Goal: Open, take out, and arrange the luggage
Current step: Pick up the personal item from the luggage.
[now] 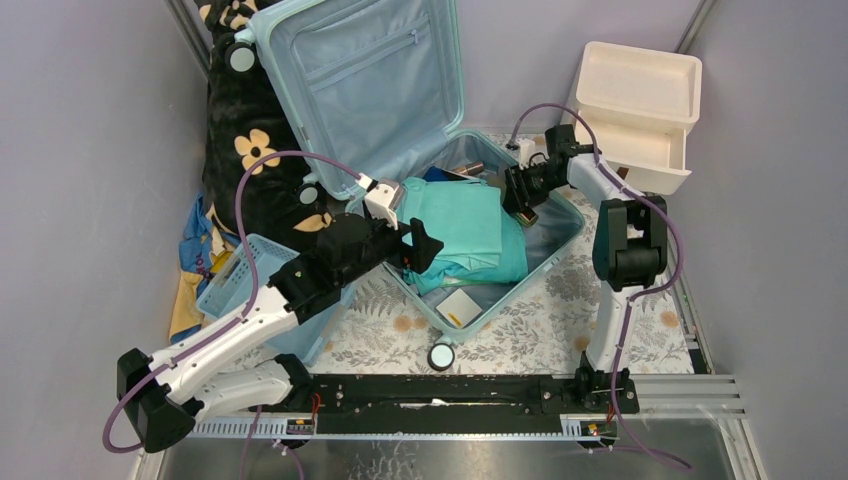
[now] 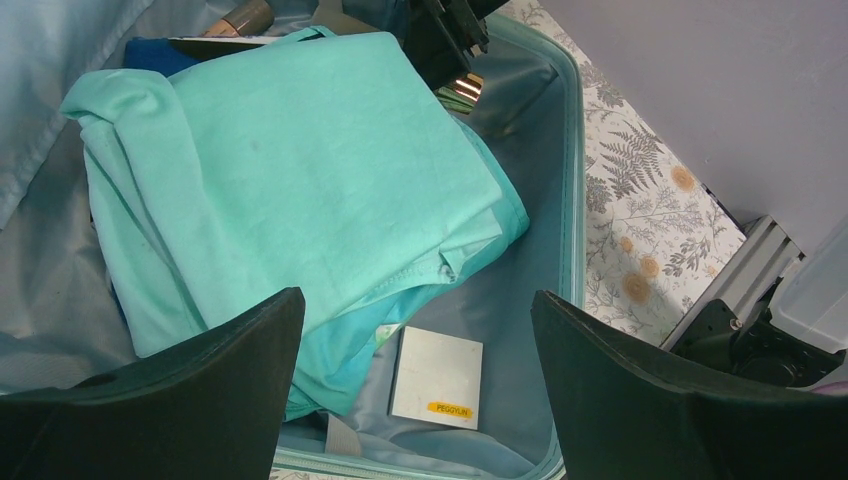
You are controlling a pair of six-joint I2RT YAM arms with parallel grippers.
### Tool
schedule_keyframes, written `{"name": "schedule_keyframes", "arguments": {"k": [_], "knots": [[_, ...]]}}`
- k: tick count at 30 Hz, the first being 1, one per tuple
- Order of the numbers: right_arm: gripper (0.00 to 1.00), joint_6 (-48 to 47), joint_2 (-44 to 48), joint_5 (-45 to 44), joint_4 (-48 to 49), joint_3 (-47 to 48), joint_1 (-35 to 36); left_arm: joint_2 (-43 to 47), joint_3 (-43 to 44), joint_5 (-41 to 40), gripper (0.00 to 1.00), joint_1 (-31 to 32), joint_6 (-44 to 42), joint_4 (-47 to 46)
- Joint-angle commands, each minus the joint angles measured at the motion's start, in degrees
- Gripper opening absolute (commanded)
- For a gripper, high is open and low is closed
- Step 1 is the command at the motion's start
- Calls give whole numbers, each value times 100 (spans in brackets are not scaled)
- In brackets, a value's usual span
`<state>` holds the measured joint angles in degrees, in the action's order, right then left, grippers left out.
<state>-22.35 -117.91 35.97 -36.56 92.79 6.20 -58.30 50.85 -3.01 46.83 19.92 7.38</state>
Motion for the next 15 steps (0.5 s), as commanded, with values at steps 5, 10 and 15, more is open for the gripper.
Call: {"name": "schedule_keyframes", "arguments": {"k": [5, 10, 15], "knots": [[11, -151, 601, -19, -137, 155, 77, 68, 83, -35, 91, -41, -30, -199], [5, -169, 1207, -9, -97, 71, -172, 81, 96, -18, 91, -35, -35, -218], [4, -200, 1736, 217, -34, -177, -326, 76, 74, 26, 91, -39, -24, -270]]}}
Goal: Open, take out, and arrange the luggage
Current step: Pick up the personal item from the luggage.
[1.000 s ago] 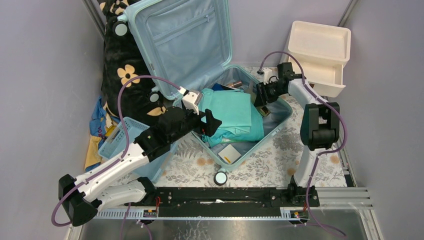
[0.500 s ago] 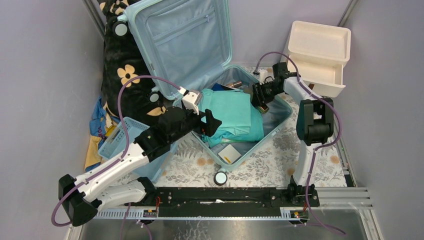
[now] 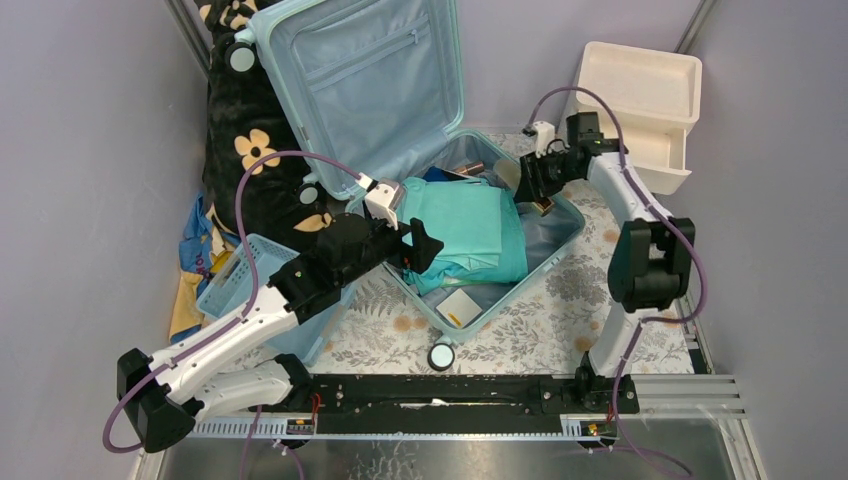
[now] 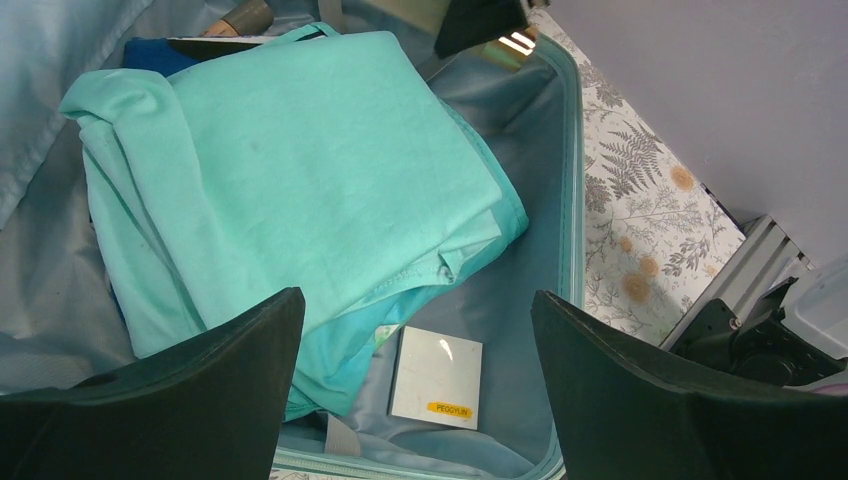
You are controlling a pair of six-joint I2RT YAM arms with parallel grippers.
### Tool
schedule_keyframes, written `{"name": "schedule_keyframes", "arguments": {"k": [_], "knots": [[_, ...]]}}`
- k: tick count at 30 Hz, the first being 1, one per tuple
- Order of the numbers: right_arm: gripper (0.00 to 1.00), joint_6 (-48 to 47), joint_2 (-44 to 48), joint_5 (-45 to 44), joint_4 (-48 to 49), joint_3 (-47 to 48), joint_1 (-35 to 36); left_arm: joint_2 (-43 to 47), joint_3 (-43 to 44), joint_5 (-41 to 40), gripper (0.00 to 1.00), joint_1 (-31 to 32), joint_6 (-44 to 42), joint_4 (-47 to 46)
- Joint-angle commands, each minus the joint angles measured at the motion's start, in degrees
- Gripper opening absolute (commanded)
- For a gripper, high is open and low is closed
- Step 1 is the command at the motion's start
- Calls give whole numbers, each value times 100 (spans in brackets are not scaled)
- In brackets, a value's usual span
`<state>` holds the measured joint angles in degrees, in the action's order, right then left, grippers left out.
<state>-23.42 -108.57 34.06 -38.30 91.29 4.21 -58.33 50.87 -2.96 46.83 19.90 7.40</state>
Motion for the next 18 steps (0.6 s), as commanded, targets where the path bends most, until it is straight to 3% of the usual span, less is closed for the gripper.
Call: {"name": "schedule_keyframes", "arguments": {"k": [1, 10, 18], "knots": [[4, -93, 892, 434, 135, -64, -137, 82, 72, 31, 91, -42, -17, -280], [2, -258, 1644, 556, 110, -43, -469, 230, -13, -15, 91, -43, 5, -279], [1, -1741, 2082, -693, -191, 500, -1022, 311, -106, -20, 91, -45, 5, -326]]}}
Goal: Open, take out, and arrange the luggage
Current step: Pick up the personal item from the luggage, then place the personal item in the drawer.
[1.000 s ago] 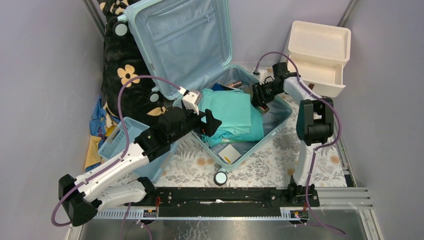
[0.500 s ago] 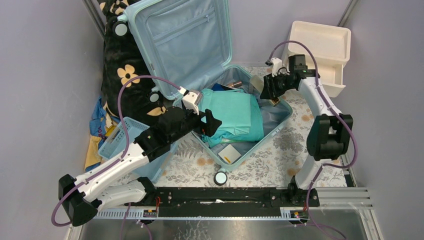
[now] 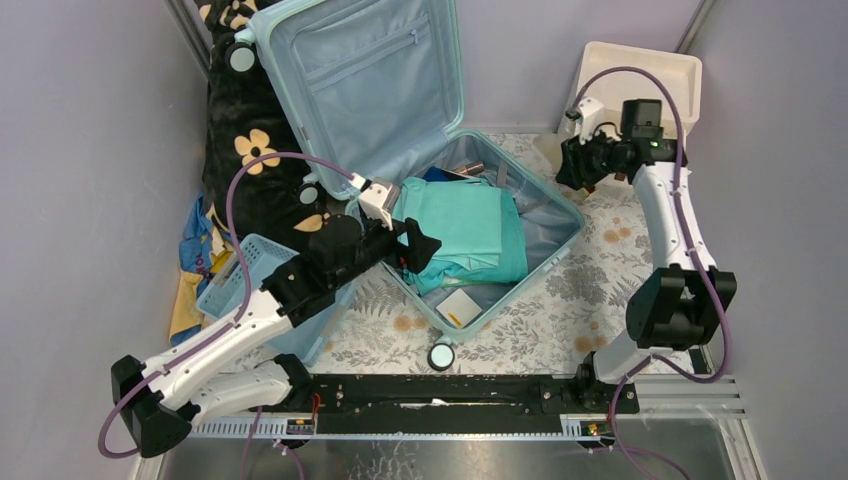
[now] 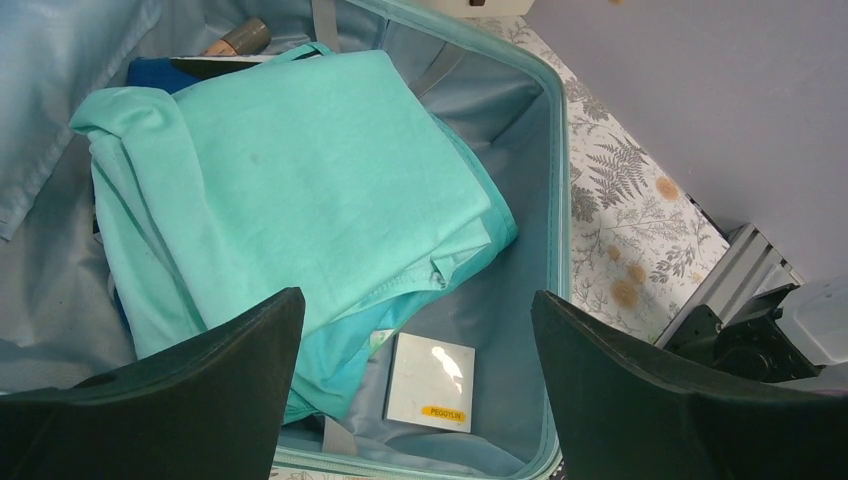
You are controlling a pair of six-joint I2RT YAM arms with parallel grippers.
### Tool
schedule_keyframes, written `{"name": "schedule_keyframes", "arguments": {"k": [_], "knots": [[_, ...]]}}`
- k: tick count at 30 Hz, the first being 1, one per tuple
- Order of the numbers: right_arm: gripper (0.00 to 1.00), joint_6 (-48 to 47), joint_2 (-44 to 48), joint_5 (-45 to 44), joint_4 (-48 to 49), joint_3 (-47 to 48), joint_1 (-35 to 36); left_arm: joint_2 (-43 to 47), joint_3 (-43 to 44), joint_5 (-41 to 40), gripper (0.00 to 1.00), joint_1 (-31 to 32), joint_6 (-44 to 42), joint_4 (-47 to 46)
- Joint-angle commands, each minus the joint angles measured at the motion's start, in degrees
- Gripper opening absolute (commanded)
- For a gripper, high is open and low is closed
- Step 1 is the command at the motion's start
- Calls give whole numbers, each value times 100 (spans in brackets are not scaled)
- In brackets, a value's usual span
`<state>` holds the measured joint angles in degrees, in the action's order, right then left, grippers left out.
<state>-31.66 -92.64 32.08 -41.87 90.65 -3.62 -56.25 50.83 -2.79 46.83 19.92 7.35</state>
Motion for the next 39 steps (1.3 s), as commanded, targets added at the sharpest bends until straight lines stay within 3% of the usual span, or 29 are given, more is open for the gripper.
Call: {"name": "schedule_keyframes", "arguments": {"k": [1, 15, 21, 23, 34, 39], "knots": [[1, -1111, 504, -660, 172, 628, -309, 114, -119, -36, 91, -43, 3, -329], [6, -3921, 14, -1988, 940, 992, -844, 115, -165, -47, 91, -44, -54, -393], [26, -4490, -522, -1905, 916, 1543, -886, 26, -159, -30, 91, -47, -51, -446], [29, -4530, -739, -1936, 845, 1711, -886, 1, -148, -19, 91, -42, -50, -471], [64, -4201, -1308, -1831, 969, 1880, -886, 107, -154, -108, 91, -42, -98, -369], [71, -4024, -1331, -1819, 996, 1908, -886, 147, -161, -116, 91, -45, -77, -356]]}}
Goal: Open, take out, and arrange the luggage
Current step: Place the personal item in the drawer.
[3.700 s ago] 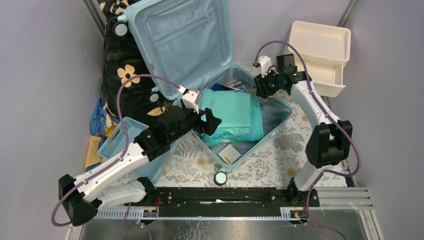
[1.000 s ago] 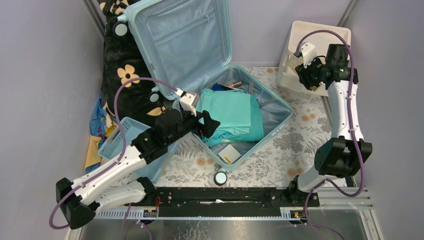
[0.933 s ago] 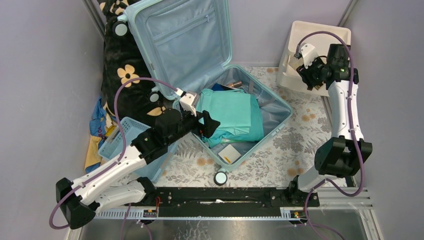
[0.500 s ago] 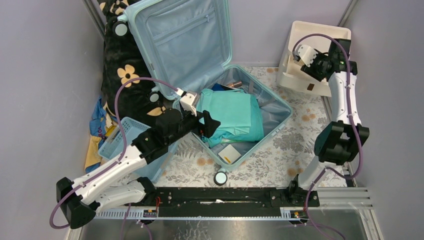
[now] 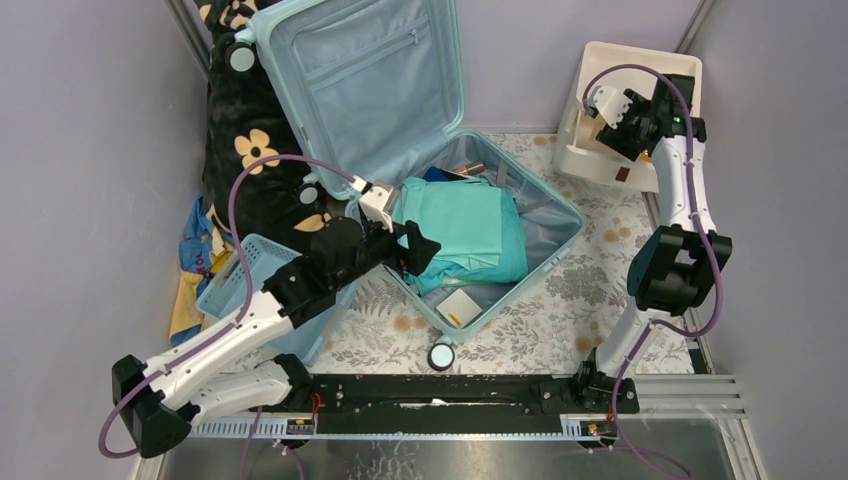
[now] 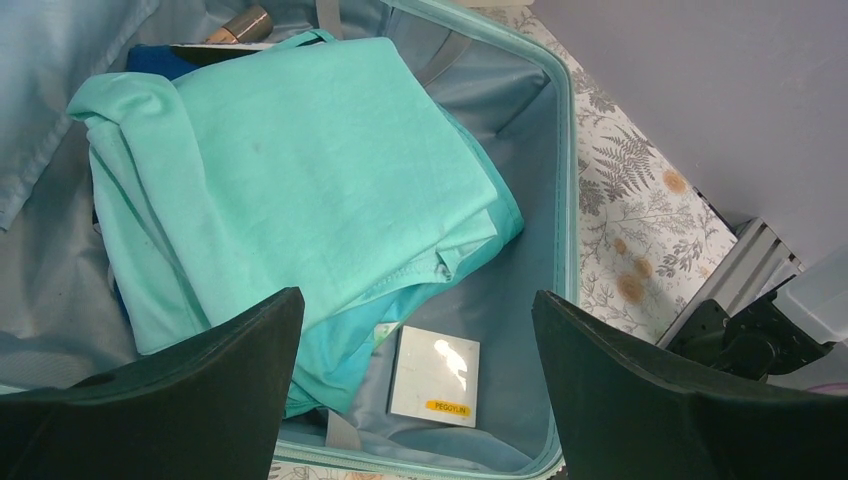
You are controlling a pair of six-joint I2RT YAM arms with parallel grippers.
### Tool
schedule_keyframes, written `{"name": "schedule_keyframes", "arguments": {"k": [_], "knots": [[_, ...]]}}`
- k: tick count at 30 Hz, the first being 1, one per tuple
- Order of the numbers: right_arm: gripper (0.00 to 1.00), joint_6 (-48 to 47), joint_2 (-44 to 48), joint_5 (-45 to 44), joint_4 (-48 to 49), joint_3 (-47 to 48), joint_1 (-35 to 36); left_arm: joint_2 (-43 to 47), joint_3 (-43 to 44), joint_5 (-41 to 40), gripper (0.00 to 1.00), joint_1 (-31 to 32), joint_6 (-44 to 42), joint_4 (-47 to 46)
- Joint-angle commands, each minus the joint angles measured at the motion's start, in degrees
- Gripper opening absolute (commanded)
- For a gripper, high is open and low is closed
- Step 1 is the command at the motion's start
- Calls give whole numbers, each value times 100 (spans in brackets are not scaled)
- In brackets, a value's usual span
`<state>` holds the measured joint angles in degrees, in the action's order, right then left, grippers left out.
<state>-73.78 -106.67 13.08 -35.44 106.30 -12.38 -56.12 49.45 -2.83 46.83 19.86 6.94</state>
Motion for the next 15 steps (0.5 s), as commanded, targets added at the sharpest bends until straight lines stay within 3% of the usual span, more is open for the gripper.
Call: {"name": "schedule_keyframes", "arguments": {"k": [1, 10, 15], "knots": [[72, 245, 83, 77, 355, 360, -10, 130, -23, -110, 91, -45, -70, -310], [68, 1438, 1052, 1004, 212, 186, -36, 238, -14, -95, 91, -42, -45, -288], [48, 1910, 1834, 1766, -63, -720, -62, 295, -75, -61, 91, -42, -17, -302]]}}
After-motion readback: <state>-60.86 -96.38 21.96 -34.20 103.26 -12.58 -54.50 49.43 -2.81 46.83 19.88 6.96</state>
